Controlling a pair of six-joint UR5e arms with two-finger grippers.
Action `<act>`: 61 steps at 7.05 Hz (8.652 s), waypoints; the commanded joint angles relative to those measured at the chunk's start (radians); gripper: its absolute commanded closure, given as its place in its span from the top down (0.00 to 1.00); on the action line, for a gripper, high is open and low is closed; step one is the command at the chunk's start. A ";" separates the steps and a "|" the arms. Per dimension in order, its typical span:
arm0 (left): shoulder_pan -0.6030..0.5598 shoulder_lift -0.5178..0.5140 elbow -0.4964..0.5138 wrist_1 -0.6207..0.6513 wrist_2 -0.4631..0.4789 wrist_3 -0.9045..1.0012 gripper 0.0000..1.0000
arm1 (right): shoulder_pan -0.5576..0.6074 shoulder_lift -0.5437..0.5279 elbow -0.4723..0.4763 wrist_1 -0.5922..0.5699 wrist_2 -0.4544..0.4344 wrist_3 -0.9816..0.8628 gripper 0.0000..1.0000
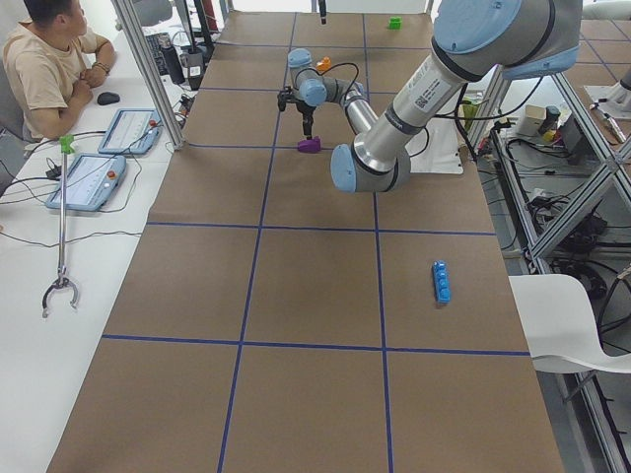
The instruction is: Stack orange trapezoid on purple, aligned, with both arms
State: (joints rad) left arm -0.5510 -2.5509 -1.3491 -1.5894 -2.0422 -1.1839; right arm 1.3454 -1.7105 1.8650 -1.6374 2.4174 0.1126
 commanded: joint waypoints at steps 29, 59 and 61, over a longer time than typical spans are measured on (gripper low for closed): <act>-0.081 0.633 -0.593 0.117 0.005 0.250 1.00 | -0.858 1.034 -0.349 -0.021 -0.520 1.140 0.00; -0.474 0.909 -0.774 0.106 -0.200 0.621 1.00 | -0.265 0.314 0.063 -0.084 -0.144 0.472 1.00; -0.617 1.004 -0.702 0.076 -0.211 0.763 1.00 | -0.044 0.215 -0.011 -0.091 -0.104 0.169 1.00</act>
State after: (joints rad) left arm -1.0763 -1.5963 -2.0865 -1.4924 -2.2365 -0.5025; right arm 1.1701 -1.4358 1.8970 -1.7236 2.2827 0.4583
